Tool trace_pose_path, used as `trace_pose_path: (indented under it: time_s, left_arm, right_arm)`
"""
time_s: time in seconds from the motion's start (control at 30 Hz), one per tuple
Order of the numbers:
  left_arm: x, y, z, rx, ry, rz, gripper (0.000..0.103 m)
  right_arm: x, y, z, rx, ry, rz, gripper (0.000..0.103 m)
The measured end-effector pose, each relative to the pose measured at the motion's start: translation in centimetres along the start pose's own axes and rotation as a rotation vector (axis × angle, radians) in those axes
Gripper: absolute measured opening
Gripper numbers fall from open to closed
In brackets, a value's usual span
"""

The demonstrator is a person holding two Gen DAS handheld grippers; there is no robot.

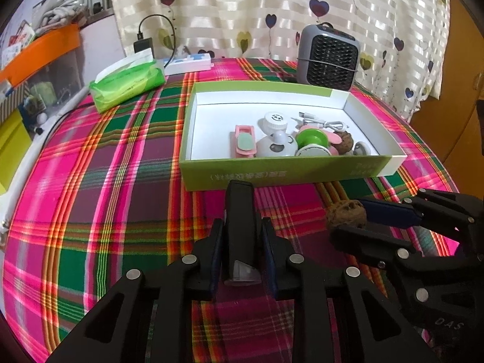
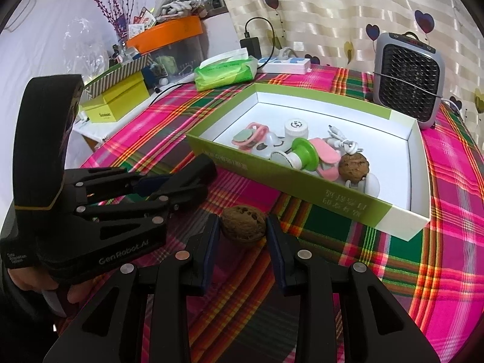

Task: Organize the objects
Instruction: 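Carry black marker over the tray with left gripper while right gripper carries the walnut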

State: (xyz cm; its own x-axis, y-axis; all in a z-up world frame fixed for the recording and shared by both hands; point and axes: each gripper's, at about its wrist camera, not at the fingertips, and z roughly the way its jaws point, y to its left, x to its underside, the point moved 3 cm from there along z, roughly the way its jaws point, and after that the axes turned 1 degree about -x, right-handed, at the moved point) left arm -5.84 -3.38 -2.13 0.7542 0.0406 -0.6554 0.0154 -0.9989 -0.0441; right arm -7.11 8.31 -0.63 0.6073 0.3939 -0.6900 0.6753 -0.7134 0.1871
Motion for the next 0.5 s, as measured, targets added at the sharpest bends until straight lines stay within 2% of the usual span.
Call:
trace_pose_path:
  time_s: [0.5]
  left_arm:
    - [0.8, -0.9, -2.1, 0.046, -0.043, -0.020, 0.022]
  right_arm:
    - [0.0, 0.1, -0.7, 0.007, -0.036, -0.009, 0.033]
